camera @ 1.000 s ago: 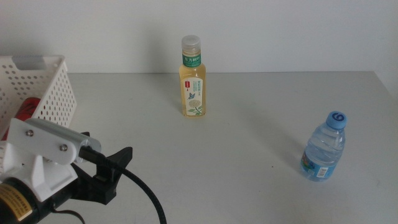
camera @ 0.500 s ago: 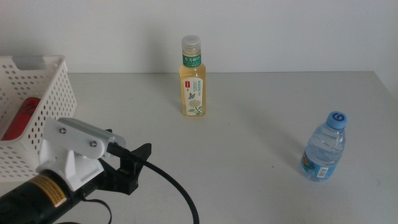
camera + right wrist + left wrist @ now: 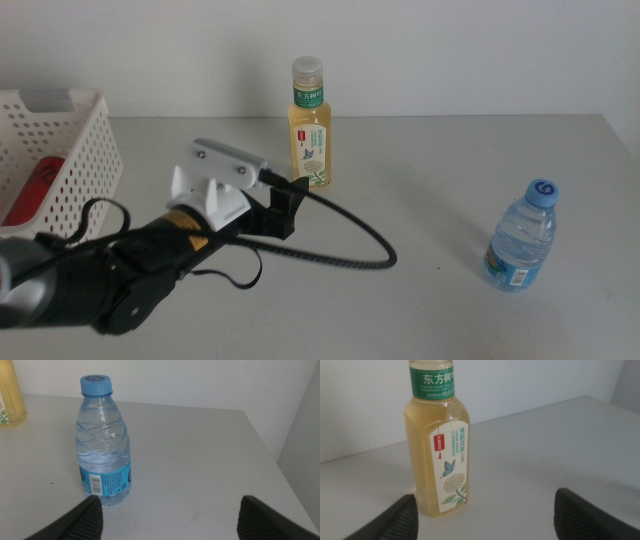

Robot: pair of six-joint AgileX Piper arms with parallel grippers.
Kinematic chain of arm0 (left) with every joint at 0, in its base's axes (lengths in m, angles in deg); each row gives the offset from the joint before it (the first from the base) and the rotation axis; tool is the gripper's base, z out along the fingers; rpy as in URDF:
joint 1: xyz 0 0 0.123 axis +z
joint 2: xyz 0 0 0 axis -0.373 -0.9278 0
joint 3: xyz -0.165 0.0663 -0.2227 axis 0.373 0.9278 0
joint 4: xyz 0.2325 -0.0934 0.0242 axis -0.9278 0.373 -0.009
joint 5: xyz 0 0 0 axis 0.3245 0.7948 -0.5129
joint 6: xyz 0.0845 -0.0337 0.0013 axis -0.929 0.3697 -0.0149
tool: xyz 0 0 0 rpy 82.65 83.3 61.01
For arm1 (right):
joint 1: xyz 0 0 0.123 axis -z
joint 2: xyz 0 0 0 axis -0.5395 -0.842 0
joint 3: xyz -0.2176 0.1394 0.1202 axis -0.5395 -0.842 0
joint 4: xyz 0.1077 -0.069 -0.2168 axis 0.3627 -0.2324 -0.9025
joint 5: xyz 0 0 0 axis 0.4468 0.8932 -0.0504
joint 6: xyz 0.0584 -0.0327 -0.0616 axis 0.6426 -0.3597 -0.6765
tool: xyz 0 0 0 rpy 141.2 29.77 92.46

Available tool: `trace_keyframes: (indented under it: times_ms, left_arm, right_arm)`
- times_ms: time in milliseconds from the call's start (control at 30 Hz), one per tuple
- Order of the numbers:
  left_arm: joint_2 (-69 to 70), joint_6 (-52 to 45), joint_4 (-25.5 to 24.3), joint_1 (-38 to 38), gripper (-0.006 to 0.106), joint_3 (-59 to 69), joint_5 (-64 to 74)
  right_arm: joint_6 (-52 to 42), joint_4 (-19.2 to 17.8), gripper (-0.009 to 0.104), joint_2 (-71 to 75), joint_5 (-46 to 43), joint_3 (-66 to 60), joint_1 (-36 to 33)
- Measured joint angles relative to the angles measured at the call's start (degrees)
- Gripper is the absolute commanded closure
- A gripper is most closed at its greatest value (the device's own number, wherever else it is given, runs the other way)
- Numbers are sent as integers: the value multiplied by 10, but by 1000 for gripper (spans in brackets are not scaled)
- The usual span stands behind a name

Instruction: Use arms to grab the bottles and put them into the dustbin to the left of the table.

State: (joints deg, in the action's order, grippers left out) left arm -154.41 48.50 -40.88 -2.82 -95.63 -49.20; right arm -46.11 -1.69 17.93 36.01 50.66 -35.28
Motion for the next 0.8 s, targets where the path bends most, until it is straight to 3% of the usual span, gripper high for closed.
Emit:
trace_keyframes:
  times_ms: [400, 800]
  left_arm:
    - [-154, 3, 5, 0, 8, -235, 121]
    - [-232, 3, 9, 14, 8, -333, 161]
  right_arm:
    - [0, 0, 1, 0, 0, 0, 0]
    - [0, 0, 1, 0, 0, 0, 0]
